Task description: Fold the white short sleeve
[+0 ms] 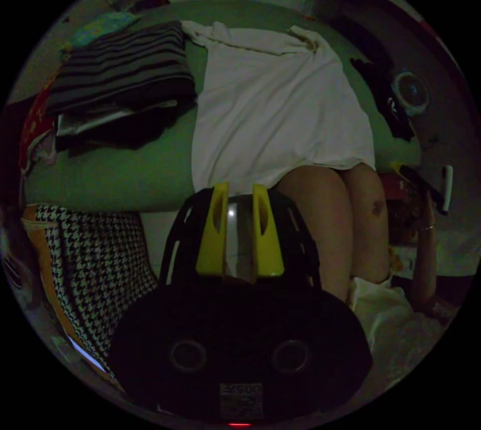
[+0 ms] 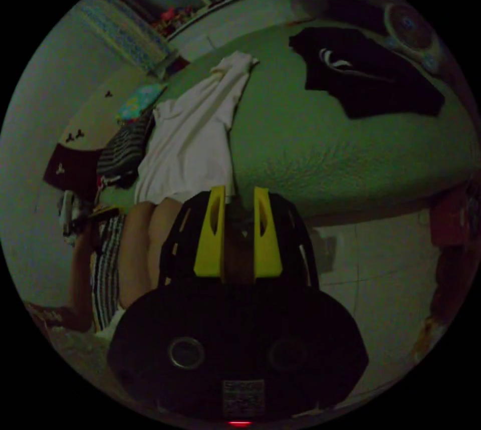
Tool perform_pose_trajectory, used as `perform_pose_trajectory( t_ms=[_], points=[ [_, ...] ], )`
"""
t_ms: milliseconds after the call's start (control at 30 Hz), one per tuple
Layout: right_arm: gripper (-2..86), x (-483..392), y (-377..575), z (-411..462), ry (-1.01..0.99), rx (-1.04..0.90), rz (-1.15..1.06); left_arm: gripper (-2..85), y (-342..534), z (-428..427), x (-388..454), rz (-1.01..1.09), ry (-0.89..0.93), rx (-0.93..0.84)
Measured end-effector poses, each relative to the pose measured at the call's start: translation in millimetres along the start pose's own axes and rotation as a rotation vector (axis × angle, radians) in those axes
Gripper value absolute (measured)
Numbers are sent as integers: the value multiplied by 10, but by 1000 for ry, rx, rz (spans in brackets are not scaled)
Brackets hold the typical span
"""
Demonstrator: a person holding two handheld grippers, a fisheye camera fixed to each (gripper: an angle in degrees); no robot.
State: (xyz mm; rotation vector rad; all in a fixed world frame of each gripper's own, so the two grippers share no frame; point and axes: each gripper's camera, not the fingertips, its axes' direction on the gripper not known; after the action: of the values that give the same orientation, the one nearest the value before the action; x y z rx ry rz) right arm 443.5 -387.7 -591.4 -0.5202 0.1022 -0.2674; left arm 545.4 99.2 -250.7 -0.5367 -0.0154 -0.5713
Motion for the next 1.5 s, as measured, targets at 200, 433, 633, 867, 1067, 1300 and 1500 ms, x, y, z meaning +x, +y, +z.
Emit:
perform_pose_trajectory(
  t_ms=[200, 433, 633, 867, 1067, 1300, 1500],
  points=[
    [91, 173, 114, 415, -61, -60, 40, 79, 473, -80, -22, -11, -18, 62],
    [-1, 74, 141, 379, -61, 73, 12, 73, 1031, -86, -172, -44, -4, 56],
    [17, -609, -19, 659, -216, -29, -261, 65, 1384, -129, -336, -74, -9, 56],
    [106, -381, 205, 963, -222, -175, -228, 64, 1644, -202, -423, -78, -11, 79],
    [109, -191, 190, 841, -54, -50, -172, 63, 1751, -134, -531, -91, -21, 57],
    [110, -587, -85, 1379, 4, -223, -172, 63, 1708, -100, -528, -83, -11, 64],
    [54, -743, -307, 1800, 90, -295, -83, 64, 1641, -79, -576, -90, -9, 44]
  ],
)
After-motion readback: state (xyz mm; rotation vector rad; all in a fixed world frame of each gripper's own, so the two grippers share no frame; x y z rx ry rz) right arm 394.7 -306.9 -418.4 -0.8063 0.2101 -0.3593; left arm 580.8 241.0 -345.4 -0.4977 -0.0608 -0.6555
